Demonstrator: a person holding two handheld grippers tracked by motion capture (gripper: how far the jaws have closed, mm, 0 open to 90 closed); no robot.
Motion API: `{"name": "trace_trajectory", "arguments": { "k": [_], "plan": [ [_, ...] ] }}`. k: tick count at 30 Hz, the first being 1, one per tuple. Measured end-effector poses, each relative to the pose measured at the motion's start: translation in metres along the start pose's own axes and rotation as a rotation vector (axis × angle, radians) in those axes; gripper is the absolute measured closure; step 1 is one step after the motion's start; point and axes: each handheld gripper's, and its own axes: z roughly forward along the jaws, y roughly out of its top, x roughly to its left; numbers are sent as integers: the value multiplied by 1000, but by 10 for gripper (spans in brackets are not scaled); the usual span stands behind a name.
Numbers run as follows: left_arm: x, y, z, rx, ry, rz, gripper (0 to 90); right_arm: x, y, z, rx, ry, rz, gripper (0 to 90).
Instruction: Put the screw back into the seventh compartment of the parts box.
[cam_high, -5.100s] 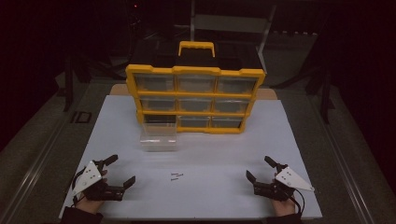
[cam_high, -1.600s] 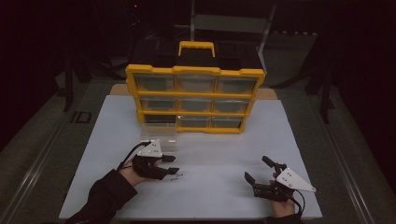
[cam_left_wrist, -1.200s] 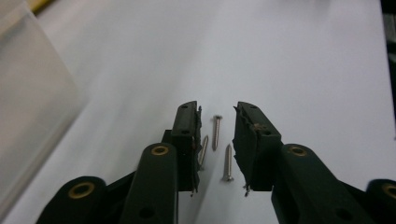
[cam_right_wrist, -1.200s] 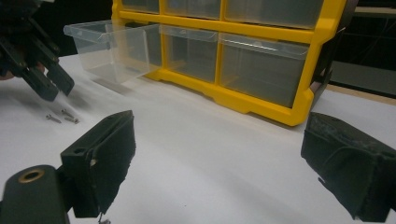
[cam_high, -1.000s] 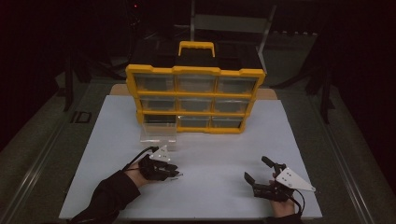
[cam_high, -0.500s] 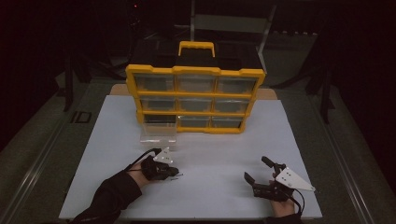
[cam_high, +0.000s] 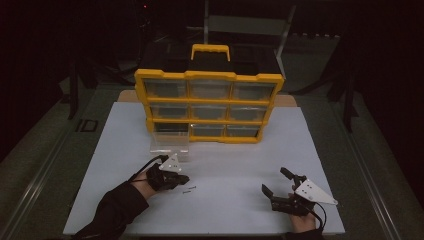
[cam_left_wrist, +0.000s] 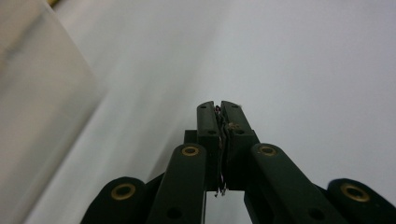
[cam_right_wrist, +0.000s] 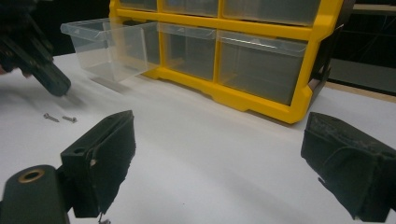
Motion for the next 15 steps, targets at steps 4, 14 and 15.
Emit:
{"name": "trace_trajectory", "arguments": {
  "k": [4,14,15],
  "plan": [
    [-2,8,-14,-41,8,-12,866,0,0,0,-3,-1,4,100],
    [3,27,-50,-105,47,-18,866,0,0,0,-3,1,5,100],
    [4,29,-53,-109,50,-20,867,0,0,0,-3,0,5,100]
  ]
}}
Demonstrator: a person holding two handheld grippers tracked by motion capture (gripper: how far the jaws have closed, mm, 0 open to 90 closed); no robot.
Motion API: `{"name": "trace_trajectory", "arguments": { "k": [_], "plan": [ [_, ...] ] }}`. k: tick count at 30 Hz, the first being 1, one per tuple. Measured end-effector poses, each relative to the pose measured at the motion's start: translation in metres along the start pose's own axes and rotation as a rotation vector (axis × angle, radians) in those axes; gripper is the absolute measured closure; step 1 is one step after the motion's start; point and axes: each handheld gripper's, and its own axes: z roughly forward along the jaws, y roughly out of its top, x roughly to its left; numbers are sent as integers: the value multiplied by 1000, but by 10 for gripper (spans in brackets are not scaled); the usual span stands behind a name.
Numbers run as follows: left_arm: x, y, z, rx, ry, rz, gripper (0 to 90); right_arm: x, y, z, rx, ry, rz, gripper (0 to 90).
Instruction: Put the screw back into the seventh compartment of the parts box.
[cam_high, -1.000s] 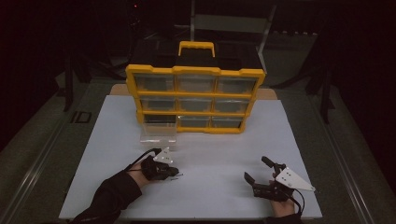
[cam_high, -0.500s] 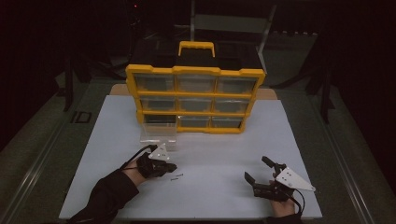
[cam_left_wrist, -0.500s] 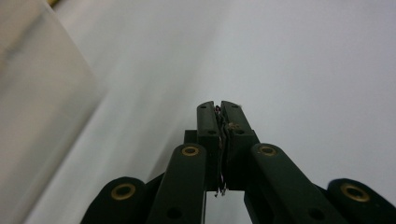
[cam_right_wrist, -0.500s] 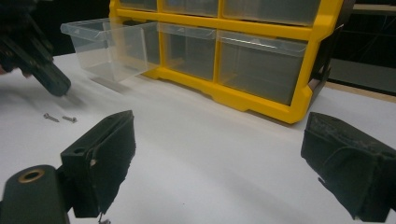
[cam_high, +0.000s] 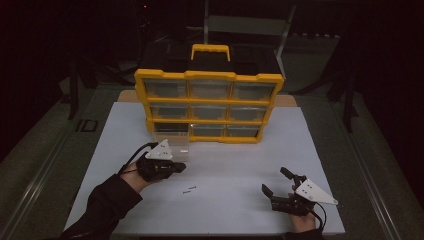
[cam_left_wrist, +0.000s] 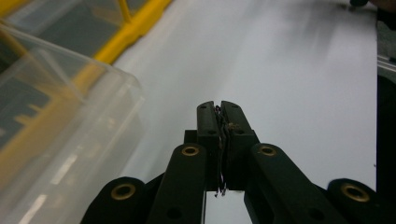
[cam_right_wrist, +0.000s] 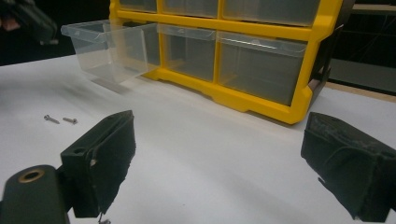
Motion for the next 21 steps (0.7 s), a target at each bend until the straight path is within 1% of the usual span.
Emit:
{"name": "trace_trajectory", "arguments": {
  "k": [8,12,13,16,20,21],
  "plan": [
    [10,14,-21,-38,52,-5,867,0,0,0,3,2,1,100],
    [19,20,-31,-65,90,-29,866,0,-1,1,2,1,2,100],
    [21,21,-33,-71,92,-35,866,0,-1,1,2,1,1,100],
    [25,25,-38,-97,117,-34,866,0,-1,1,3,3,3,100],
    [32,29,-42,-132,151,-45,866,0,-1,1,2,3,0,100],
    [34,30,-43,-140,156,-56,866,0,-1,1,2,3,0,100]
  ]
}}
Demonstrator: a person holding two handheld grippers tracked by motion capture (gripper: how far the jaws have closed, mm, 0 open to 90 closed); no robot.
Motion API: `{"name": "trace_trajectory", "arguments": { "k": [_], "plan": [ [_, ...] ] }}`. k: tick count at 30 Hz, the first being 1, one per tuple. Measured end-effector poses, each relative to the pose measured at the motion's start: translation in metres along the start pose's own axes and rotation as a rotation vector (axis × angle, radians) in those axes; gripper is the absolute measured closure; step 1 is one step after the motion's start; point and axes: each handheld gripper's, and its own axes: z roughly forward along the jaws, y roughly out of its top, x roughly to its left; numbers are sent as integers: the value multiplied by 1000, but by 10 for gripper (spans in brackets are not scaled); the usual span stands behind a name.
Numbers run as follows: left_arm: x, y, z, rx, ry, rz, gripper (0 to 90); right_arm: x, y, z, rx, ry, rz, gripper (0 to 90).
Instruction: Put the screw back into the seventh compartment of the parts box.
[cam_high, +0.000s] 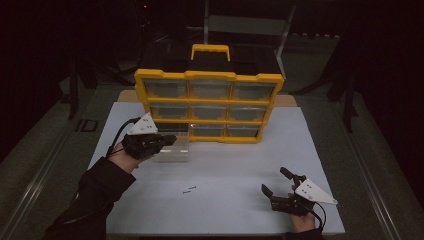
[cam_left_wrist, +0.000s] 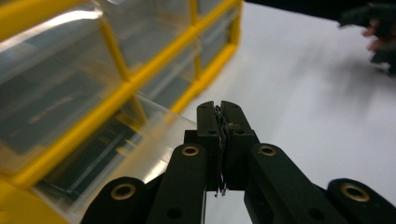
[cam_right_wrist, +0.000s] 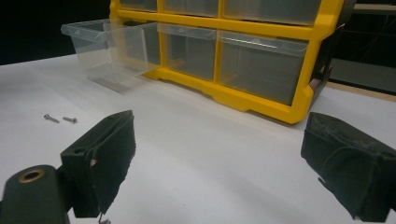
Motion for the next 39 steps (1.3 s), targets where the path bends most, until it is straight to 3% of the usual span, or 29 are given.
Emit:
{"name": "trace_trajectory", "arguments": {
  "k": [4,9,18,23,32,39],
  "plan": [
    [7,2,2,5,61,-51,866,0,0,0,-1,-1,-1,100],
    [14,1,7,29,107,-89,866,0,0,0,0,2,0,100],
    [25,-7,21,113,145,-151,866,0,0,0,1,0,2,100],
    [28,-11,27,138,132,-177,866,0,0,0,2,1,1,100],
    [34,-20,44,232,113,-225,865,-1,0,0,3,3,4,100],
    [34,-22,54,280,97,-224,864,0,0,0,4,5,4,100]
  ]
}}
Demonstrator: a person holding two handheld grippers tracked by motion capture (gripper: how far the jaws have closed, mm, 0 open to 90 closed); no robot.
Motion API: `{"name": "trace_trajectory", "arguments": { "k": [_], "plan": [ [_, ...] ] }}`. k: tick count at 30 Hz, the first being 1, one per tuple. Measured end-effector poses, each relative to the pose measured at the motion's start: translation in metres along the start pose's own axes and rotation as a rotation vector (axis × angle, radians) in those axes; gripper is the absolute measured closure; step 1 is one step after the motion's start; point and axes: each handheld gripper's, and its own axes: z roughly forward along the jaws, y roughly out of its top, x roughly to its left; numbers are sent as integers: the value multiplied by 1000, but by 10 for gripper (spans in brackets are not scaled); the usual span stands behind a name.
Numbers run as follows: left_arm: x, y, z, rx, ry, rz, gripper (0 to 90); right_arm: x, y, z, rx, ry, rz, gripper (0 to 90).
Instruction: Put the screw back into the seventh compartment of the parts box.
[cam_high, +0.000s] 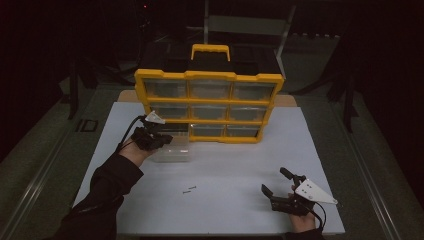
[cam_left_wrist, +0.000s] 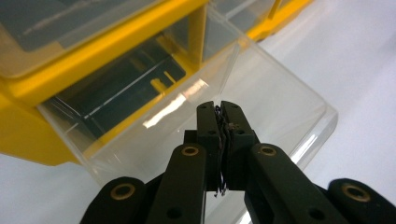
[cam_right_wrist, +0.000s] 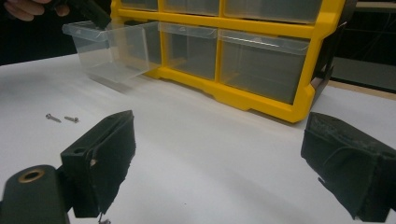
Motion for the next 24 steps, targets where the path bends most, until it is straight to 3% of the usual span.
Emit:
{"name": "trace_trajectory", "arguments": {
  "k": [8,12,18,24],
  "plan": [
    [1,-1,10,47,-6,-9,833,0,0,0,2,1,2,100],
    [0,1,6,22,-36,-26,625,0,0,0,4,2,3,100],
    [-7,5,-5,4,-26,-9,345,0,0,0,4,2,1,100],
    [-14,7,-14,-23,-44,4,225,0,0,0,4,2,2,100]
  ]
}}
